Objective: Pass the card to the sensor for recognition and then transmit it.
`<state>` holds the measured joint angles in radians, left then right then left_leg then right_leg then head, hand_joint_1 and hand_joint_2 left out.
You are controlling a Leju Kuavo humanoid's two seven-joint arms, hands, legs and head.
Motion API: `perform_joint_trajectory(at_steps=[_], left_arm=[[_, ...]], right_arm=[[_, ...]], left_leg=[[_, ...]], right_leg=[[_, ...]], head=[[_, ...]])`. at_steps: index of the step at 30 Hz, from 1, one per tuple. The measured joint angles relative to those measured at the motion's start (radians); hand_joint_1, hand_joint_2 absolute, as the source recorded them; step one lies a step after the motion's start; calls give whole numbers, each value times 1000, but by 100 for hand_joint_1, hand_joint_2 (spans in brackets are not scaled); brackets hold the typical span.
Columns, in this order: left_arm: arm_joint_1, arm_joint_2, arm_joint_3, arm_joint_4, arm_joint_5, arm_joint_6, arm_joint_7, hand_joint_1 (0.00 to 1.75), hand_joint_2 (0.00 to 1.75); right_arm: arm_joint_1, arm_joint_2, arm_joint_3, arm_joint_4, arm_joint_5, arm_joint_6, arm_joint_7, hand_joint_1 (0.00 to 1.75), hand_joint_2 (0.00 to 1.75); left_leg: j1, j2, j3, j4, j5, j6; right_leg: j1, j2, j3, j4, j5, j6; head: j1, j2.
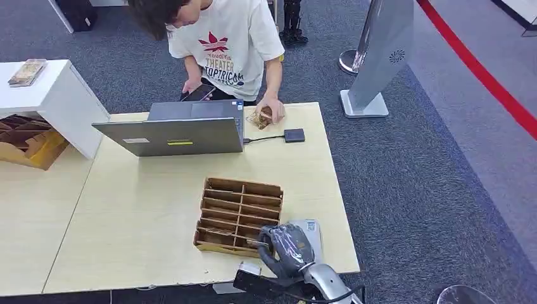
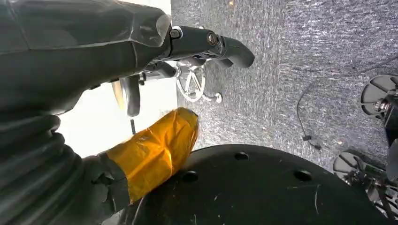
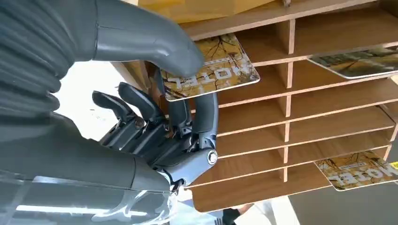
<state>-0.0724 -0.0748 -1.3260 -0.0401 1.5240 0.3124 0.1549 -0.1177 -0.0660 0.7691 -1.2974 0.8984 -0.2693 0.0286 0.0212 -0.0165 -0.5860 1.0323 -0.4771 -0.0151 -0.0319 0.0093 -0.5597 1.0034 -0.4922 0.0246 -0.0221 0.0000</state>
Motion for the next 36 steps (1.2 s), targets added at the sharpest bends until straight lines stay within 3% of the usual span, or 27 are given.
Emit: perform_joint_trajectory(at_steps=[4, 8, 11, 15, 20, 36], left_arm=[[0, -1, 5, 0, 0, -1, 0, 0, 175], [0, -1, 9, 0, 0, -1, -2, 0, 175], [1, -3, 13, 0, 0, -1, -3, 0, 175], [1, -9, 25, 5, 0, 2, -11, 0, 175], [2, -13, 27, 6, 0, 8, -19, 0, 175], [2, -23, 40, 14, 0, 9, -26, 0, 175]], right_arm=[[2, 0, -2, 0, 3, -5, 0, 175, 175], [11, 0, -13, -9, 13, -53, -5, 175, 175], [26, 0, -33, -42, 28, -120, -14, 175, 175], [56, 6, -76, -110, 82, -280, -47, 175, 175], [94, 9, -129, -209, 119, -366, -75, 175, 175], [156, 15, -196, -354, 34, -409, -149, 175, 175]], left_leg=[[0, 0, 0, 0, 0, 0], [0, 0, 0, 0, 0, 0], [0, 0, 0, 0, 0, 0], [0, 0, 0, 0, 0, 0], [0, 0, 0, 0, 0, 0], [0, 0, 0, 0, 0, 0]], right_leg=[[0, 0, 0, 0, 0, 0], [0, 0, 0, 0, 0, 0], [0, 0, 0, 0, 0, 0], [0, 0, 0, 0, 0, 0], [0, 0, 0, 0, 0, 0], [0, 0, 0, 0, 0, 0]], head=[[0, 0], [0, 0], [0, 0], [0, 0], [0, 0], [0, 0]])
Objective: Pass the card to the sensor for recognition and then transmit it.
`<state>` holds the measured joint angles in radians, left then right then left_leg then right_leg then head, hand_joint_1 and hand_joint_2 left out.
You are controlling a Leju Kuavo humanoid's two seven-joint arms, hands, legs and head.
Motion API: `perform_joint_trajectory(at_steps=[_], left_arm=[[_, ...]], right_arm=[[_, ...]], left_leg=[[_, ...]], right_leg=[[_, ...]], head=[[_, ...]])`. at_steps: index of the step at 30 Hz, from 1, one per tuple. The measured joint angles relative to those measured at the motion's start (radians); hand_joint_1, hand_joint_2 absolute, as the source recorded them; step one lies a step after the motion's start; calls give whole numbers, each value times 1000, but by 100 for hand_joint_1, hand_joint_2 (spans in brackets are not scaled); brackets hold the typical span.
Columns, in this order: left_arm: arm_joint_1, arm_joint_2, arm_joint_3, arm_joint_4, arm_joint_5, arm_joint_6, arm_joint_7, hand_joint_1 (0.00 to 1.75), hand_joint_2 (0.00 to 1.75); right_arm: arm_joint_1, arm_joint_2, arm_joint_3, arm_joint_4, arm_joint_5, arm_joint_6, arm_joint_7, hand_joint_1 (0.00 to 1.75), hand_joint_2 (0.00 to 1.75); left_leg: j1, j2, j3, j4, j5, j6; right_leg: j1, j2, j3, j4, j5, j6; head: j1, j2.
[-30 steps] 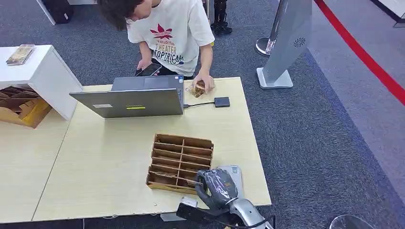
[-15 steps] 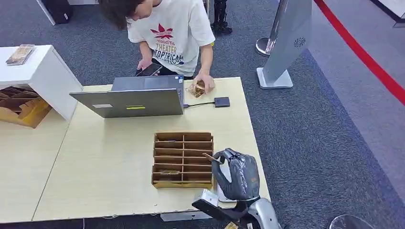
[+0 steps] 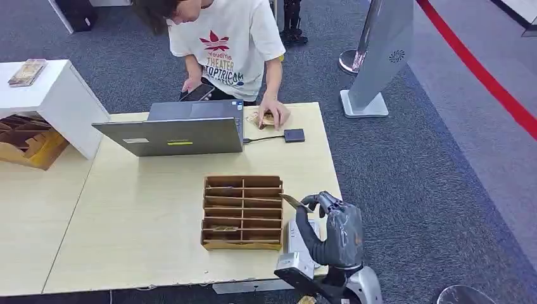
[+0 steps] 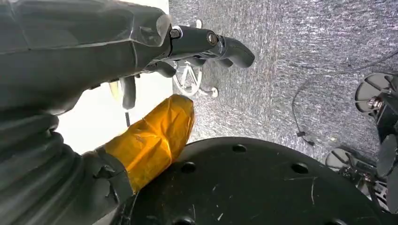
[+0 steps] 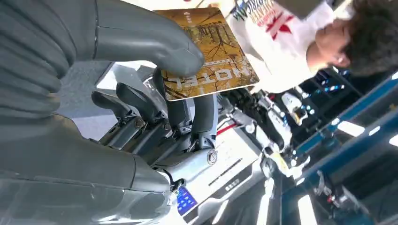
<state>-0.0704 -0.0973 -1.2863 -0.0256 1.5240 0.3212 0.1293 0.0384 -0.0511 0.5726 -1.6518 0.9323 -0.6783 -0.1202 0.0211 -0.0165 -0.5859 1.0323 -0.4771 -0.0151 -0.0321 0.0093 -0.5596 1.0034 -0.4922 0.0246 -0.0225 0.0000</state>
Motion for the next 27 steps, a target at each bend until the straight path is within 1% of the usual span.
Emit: perform_joint_trajectory(at_steps=[6, 9, 16, 20, 27], left_arm=[[1, -3, 10, 4, 0, 0, -1, 0, 175], [1, -3, 10, 5, 0, 0, -2, 0, 175], [1, -3, 10, 6, 0, -2, -2, 0, 175], [0, -2, 10, 6, -1, -2, -2, 0, 175], [0, 2, -1, 5, -5, -2, 3, 0, 175]], right_arm=[[7, 4, -15, -42, -18, -13, -41, 175, 175], [11, 19, -27, -59, -14, -13, -56, 175, 175], [-14, 54, -30, -76, 16, -9, -52, 175, 175], [-69, 64, -30, -69, 14, -5, -52, 175, 175], [-182, 82, -27, -23, 20, 34, -40, 175, 175]], left_leg=[[0, 0, 0, 0, 0, 0], [0, 0, 0, 0, 0, 0], [0, 0, 0, 0, 0, 0], [0, 0, 0, 0, 0, 0], [0, 0, 0, 0, 1, 0]], right_leg=[[0, 0, 0, 0, 0, 0], [0, 0, 0, 0, 0, 0], [0, 0, 0, 0, 0, 0], [0, 0, 1, 0, 0, 0], [0, 0, 1, 0, 1, 0]], head=[[0, 0], [0, 0], [0, 0], [0, 0], [0, 0]])
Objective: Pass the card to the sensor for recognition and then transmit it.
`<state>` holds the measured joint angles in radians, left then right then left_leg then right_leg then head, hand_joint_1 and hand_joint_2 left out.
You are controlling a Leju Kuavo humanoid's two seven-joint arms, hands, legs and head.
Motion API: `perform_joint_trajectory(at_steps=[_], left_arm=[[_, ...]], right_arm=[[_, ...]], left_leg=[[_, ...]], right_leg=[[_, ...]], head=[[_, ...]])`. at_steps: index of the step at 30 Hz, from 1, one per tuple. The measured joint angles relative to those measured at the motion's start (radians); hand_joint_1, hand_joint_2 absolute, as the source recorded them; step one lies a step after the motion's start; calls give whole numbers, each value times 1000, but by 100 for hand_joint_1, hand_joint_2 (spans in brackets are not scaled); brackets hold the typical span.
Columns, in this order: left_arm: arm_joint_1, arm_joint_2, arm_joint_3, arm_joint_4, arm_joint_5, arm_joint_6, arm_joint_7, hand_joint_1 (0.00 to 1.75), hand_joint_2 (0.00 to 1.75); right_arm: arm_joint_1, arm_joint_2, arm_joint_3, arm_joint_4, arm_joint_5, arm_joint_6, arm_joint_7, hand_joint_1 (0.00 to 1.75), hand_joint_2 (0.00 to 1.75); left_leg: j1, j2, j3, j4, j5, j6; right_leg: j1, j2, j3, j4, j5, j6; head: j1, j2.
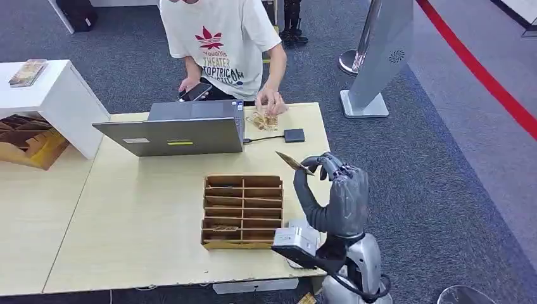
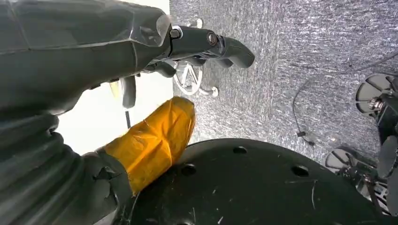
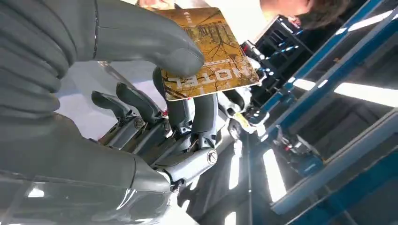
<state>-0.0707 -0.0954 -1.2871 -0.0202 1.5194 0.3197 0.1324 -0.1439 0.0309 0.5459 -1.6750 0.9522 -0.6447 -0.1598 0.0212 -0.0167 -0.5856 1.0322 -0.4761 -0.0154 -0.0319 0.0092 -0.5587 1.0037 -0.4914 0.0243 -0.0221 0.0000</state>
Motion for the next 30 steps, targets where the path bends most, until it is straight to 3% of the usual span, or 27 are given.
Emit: perform_joint_trajectory(at_steps=[5, 11, 19, 30], left_arm=[[-2, 6, -30, 0, -6, -3, 6, 0, 175], [-3, 11, -54, 0, -16, -6, 13, 0, 175], [-9, 20, -99, -5, -45, -16, 27, 0, 175], [-15, 27, -124, -8, -43, -21, 33, 0, 175]], right_arm=[[-122, 19, 3, 86, 27, 22, 33, 175, 175], [-196, 32, 2, 157, 43, 39, 71, 175, 175], [-365, 67, -35, 340, 68, 87, 128, 175, 175], [-451, 109, -42, 486, 130, 117, 167, 175, 175]], left_leg=[[0, 0, 0, 0, 1, 0], [0, 0, 0, 0, 1, -1], [0, 0, 0, 0, 2, -1], [0, 0, 0, 0, 2, -1]], right_leg=[[0, 0, 0, 0, 0, 0], [0, 0, 0, 0, 0, 0], [0, 0, 0, 1, 1, 0], [0, 0, 0, 1, 1, 0]], head=[[0, 0], [0, 0], [0, 0], [0, 0]])
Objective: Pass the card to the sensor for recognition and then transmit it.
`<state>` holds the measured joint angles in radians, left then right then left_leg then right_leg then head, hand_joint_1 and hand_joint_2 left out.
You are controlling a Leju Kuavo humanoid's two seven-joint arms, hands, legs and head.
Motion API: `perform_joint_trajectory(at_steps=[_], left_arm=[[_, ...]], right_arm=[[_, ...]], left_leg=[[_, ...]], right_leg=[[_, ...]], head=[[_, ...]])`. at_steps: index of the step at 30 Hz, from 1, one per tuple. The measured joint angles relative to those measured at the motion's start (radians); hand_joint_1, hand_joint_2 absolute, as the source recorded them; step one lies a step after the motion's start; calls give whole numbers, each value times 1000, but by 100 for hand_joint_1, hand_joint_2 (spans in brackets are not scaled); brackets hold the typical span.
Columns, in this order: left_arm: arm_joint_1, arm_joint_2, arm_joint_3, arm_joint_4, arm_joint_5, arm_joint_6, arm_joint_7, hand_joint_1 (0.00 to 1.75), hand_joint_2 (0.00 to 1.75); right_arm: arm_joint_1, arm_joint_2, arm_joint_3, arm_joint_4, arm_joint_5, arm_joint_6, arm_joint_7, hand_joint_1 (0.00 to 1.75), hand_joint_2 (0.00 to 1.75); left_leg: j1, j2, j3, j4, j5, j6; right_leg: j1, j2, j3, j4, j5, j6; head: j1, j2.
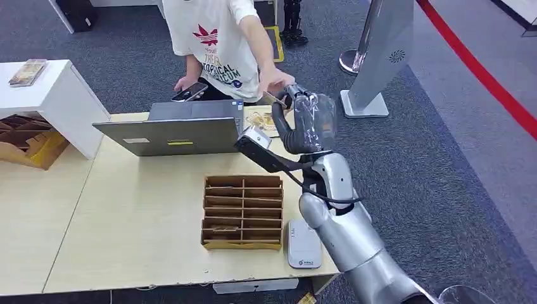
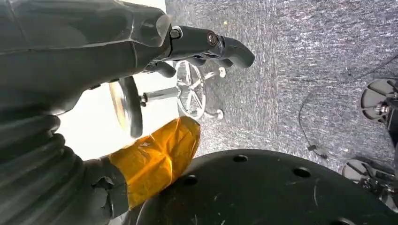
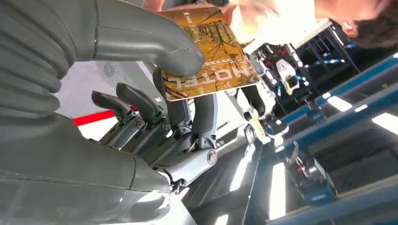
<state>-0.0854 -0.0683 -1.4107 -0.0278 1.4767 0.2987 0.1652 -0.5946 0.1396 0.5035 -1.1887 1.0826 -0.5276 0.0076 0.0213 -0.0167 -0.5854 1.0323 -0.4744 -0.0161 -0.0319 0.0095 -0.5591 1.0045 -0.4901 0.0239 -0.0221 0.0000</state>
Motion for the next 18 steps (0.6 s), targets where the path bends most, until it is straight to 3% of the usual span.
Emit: perform_joint_trajectory(at_steps=[3, 4, 5, 6, 7, 11, 18], left_arm=[[0, 1, 0, 0, 1, -1, 0, 0, 175], [0, 2, 0, 0, 1, -1, 0, 0, 175], [0, 2, 0, 0, 1, -1, 0, 0, 175], [0, 2, 0, 0, 2, -2, 0, 0, 175], [0, 2, 0, 0, 6, -3, 0, 0, 175], [-1, 2, 0, 0, 32, -11, 0, 0, 175], [0, 0, 0, 0, 46, -20, 0, 0, 175]], right_arm=[[-6, 5, 0, 18, 2, 0, 0, 175, 175], [-6, 7, 0, 23, 3, 0, 0, 150, 175], [-6, 8, 0, 27, 3, 0, 2, 14, 175], [-7, 8, 1, 31, 3, 1, 2, 0, 175], [-8, 9, 1, 34, 3, 8, 2, 0, 0], [-10, 15, 12, 55, -62, 105, 11, 0, 0], [32, 37, 74, 35, -234, 242, -28, 0, 0]], left_leg=[[0, 0, 0, 0, 0, 0], [0, 0, 0, 0, 0, 0], [0, 0, 0, 0, 0, 0], [0, 0, 0, 0, 0, 0], [0, 0, 0, 0, 0, 0], [0, 0, 0, 0, 0, 0], [0, 0, 0, 0, 0, 0]], right_leg=[[0, 0, 0, 0, 0, 0], [0, 0, 0, 0, 0, 0], [0, 0, 0, 0, 0, 0], [0, 0, 0, 0, 0, 0], [0, 0, 0, 0, 0, 0], [0, 0, 0, 0, 0, 0], [0, 0, 0, 0, 0, 0]], head=[[0, 0], [0, 0], [0, 0], [0, 0], [0, 0], [0, 0], [0, 0]])
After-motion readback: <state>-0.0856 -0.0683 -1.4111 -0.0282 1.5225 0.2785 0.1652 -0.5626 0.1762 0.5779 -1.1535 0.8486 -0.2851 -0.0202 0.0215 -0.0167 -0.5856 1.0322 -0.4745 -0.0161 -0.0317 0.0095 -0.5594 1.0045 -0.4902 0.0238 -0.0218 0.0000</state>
